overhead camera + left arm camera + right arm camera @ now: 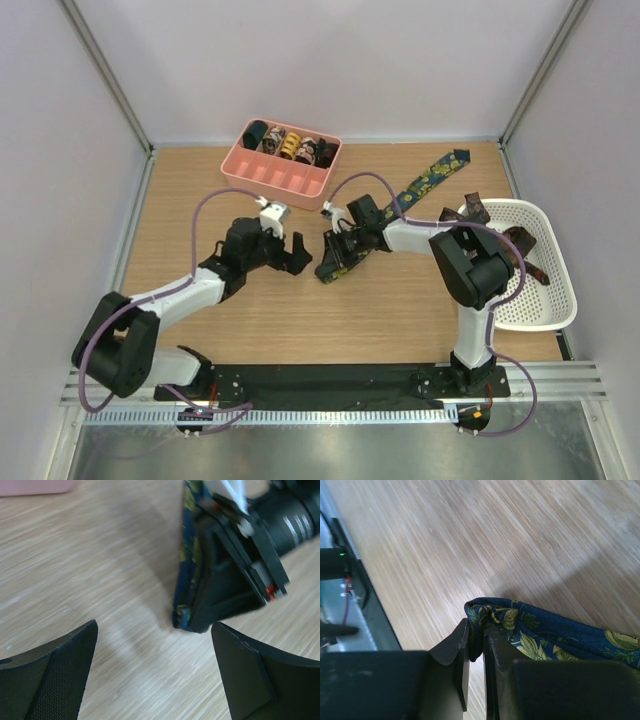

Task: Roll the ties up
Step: Roll the tie

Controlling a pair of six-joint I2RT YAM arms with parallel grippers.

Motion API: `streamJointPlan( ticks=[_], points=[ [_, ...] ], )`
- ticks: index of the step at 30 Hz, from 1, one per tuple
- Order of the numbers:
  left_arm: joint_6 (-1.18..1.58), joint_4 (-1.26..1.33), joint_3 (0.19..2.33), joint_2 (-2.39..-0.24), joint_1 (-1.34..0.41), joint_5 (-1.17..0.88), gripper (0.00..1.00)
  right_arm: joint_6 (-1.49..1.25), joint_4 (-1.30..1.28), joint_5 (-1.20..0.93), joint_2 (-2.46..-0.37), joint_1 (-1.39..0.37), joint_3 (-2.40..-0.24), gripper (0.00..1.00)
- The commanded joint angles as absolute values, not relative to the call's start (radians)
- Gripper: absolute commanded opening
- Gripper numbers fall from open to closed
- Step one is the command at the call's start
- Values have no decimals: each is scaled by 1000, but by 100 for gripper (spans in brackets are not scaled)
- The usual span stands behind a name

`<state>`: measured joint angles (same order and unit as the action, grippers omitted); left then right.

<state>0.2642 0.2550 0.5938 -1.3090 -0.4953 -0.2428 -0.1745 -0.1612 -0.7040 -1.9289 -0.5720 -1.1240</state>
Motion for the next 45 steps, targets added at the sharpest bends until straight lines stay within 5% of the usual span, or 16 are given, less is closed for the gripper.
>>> streamJointPlan(
  ticks=[1,16,35,45],
  points=[
    [69,247,692,-1382,-586,-336,95,-244,-23,-854,-1970,-543,-1085,1],
    [-306,-66,940,-1655,-750,-187,95,-321,57,-942,-2008,-483,-1066,1],
    [-321,-144,1048,-1790,-755,-219,85,-376,129,-962,-1994,-449,-1023,1],
    [-285,-170,1083,-1842,-758,-123,54,-466,219,-910,-1957,-448,-968,1]
  ],
)
